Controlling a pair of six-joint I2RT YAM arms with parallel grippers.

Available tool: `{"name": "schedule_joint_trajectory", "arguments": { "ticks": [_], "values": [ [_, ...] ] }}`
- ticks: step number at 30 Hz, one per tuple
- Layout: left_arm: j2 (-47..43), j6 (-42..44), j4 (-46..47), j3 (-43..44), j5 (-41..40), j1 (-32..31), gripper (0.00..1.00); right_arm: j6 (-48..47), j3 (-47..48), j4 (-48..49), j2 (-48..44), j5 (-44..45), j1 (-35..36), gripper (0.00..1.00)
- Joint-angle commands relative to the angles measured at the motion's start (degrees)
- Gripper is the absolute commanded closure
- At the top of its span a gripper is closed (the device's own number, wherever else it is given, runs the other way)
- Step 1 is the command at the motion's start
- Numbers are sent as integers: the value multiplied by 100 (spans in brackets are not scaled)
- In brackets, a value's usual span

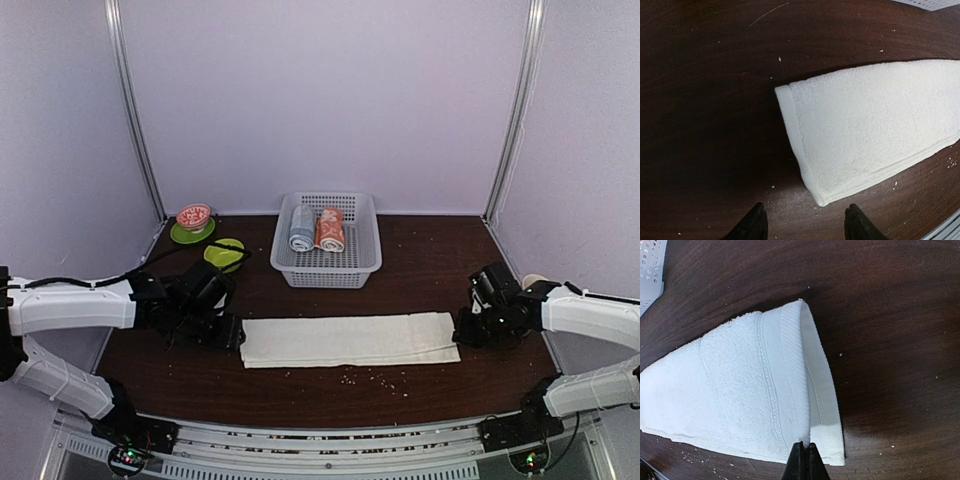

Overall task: Roll the towels
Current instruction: Smooth out the towel at the center of the board.

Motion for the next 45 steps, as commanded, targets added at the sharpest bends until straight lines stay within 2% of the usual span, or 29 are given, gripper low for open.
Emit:
{"name": "schedule_joint_trajectory", "arguments": {
  "ticks": [1, 10, 16, 24, 29, 36, 45],
  "values": [
    [18, -134, 142, -126, 90, 28, 46, -255, 65, -419, -42, -178, -57, 100],
    [118, -670, 1080, -761, 937, 436, 47, -266, -223, -131, 65, -312, -130, 100],
    [489, -769, 1655, -871, 1377, 582, 55, -292, -181, -107, 75, -348, -138, 100],
    [821, -680, 1759, -607, 1451, 590, 65, -281, -169, -81, 68, -383, -138, 100],
    [844, -686, 1765, -635, 1491, 590, 67, -282, -182, -98, 19, -387, -138, 100],
    [658, -649, 1611, -604, 1449, 594, 100, -290, -130, -160, -43, -380, -138, 100],
    [38, -485, 1177, -485, 1534, 593, 100, -335, 129, -577, -421, -339, -171, 100]
  ]
}}
